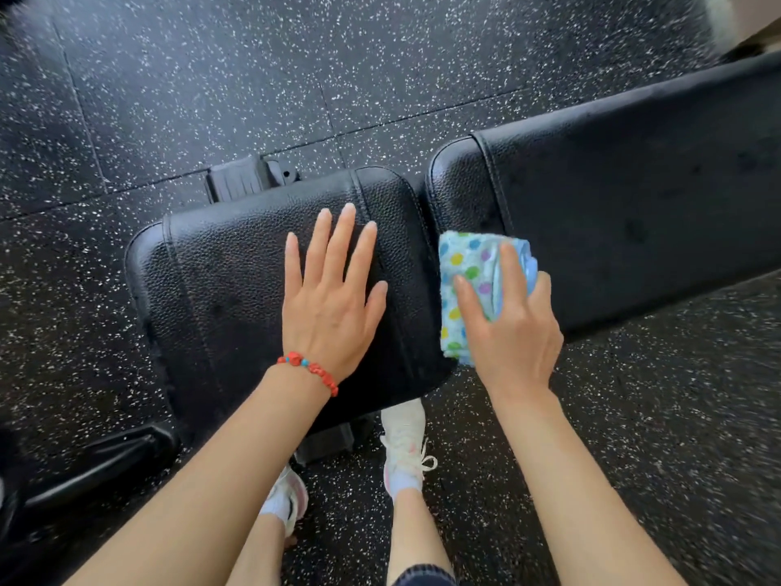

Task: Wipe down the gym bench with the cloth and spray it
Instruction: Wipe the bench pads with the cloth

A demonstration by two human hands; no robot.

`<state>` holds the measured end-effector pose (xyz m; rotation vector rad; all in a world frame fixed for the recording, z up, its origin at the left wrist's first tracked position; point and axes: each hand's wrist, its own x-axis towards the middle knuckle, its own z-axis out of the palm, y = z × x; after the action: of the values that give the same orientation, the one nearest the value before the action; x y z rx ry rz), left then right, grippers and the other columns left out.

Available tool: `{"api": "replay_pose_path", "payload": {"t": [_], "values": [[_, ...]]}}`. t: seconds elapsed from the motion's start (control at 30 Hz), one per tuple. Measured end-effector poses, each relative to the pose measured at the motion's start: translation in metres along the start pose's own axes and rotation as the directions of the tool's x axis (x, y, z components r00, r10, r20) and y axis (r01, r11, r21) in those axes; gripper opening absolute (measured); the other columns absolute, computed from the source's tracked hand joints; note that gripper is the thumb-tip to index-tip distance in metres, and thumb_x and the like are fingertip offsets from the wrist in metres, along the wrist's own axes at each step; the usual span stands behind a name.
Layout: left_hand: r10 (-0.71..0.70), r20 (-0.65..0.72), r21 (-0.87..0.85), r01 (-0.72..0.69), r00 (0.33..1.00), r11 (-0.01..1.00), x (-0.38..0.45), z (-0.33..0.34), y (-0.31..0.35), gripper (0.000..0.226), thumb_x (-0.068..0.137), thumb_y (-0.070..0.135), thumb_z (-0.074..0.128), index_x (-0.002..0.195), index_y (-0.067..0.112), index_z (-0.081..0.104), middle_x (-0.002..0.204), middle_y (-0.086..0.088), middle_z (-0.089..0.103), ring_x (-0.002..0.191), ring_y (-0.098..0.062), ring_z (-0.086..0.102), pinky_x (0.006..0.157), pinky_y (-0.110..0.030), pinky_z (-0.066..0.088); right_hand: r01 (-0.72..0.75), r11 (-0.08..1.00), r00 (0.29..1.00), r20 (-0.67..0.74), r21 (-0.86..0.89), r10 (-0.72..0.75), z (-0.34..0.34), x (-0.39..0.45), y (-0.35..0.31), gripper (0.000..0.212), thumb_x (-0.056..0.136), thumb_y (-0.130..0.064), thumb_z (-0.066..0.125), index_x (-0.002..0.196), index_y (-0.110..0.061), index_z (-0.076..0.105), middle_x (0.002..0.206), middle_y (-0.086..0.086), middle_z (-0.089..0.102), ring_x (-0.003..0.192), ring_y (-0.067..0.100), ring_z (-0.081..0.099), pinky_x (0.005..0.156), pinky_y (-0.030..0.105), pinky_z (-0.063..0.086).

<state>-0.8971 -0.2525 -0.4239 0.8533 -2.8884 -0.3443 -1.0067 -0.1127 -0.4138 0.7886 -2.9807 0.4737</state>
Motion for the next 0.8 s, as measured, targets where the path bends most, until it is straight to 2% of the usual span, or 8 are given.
{"api": "replay_pose_path", "payload": {"t": [0.13, 0.27, 0.4, 0.5, 0.63, 0.73, 0.8], "values": [[-0.059, 0.039, 0.040, 0.057, 0.998, 0.998, 0.007, 0.016, 0.008, 0.054, 0.092, 0.035, 0.038, 0.140, 0.009, 0.038, 0.149, -0.015, 0.033, 0.138, -0.032, 0.025, 0.111, -0.052, 0.013, 0.117, 0.986, 0.993, 0.005, -0.118, -0.117, 0.017, 0.020, 0.010, 0.057, 0.082, -0.051, 0.049, 0.118, -0.008, 0.060, 0.077, 0.015, 0.053, 0.053, 0.024, 0.050, 0.043, 0.021, 0.030], [-0.065, 0.027, 0.082, 0.062, 0.998, 0.995, 0.004, 0.021, 0.008, 0.055, 0.093, 0.035, 0.036, 0.142, 0.009, 0.035, 0.149, -0.014, 0.032, 0.138, -0.032, 0.025, 0.112, -0.051, 0.013, 0.186, 0.966, 0.978, -0.064, -0.182, -0.200, 0.031, 0.060, -0.007, 0.058, 0.080, -0.053, 0.048, 0.116, -0.010, 0.061, 0.079, 0.014, 0.056, 0.058, 0.025, 0.054, 0.040, 0.024, 0.032], [-0.055, 0.014, 0.083, 0.054, 0.998, 0.995, 0.005, 0.021, 0.007, 0.055, 0.094, 0.035, 0.035, 0.142, 0.009, 0.035, 0.149, -0.015, 0.032, 0.138, -0.032, 0.024, 0.112, -0.051, 0.013, 0.150, 0.974, 0.979, -0.109, -0.169, -0.170, 0.042, 0.096, -0.029, 0.057, 0.079, -0.055, 0.047, 0.111, -0.011, 0.064, 0.075, 0.012, 0.056, 0.057, 0.024, 0.054, 0.042, 0.024, 0.029], [-0.069, 0.019, 0.075, 0.067, 0.997, 0.995, 0.006, 0.019, 0.010, 0.054, 0.093, 0.034, 0.035, 0.141, 0.008, 0.036, 0.148, -0.016, 0.032, 0.137, -0.032, 0.024, 0.112, -0.053, 0.014, 0.158, 0.977, 0.978, -0.116, -0.144, -0.175, 0.034, 0.072, -0.010, 0.053, 0.083, -0.053, 0.049, 0.113, -0.011, 0.063, 0.074, 0.012, 0.054, 0.056, 0.024, 0.051, 0.040, 0.025, 0.032], [-0.109, -0.006, 0.055, 0.109, 0.994, 0.993, 0.008, 0.015, 0.021, 0.054, 0.092, 0.033, 0.038, 0.139, 0.007, 0.039, 0.147, -0.017, 0.034, 0.137, -0.034, 0.024, 0.112, -0.053, 0.014, 0.135, 0.986, 0.990, -0.024, -0.100, -0.138, 0.011, 0.024, 0.029, 0.052, 0.085, -0.051, 0.049, 0.115, -0.011, 0.063, 0.072, 0.011, 0.050, 0.054, 0.022, 0.048, 0.037, 0.027, 0.037], [-0.053, -0.014, 0.042, 0.053, 0.999, 0.998, 0.015, 0.015, 0.038, 0.052, 0.092, 0.032, 0.039, 0.138, 0.008, 0.040, 0.147, -0.017, 0.034, 0.137, -0.033, 0.024, 0.111, -0.052, 0.013, 0.127, 0.992, 0.992, 0.003, -0.023, -0.127, -0.003, 0.002, 0.050, 0.053, 0.082, -0.051, 0.052, 0.116, -0.011, 0.063, 0.072, 0.010, 0.048, 0.051, 0.020, 0.047, 0.039, 0.023, 0.037], [-0.016, -0.019, 0.037, 0.017, 1.000, 0.999, 0.021, 0.018, 0.049, 0.052, 0.091, 0.032, 0.040, 0.138, 0.008, 0.041, 0.147, -0.017, 0.034, 0.137, -0.033, 0.024, 0.111, -0.053, 0.013, 0.057, 0.997, 0.998, -0.020, 0.048, -0.056, -0.006, 0.003, 0.058, 0.055, 0.080, -0.050, 0.055, 0.117, -0.010, 0.062, 0.077, 0.011, 0.051, 0.054, 0.021, 0.050, 0.044, 0.022, 0.037]]}}
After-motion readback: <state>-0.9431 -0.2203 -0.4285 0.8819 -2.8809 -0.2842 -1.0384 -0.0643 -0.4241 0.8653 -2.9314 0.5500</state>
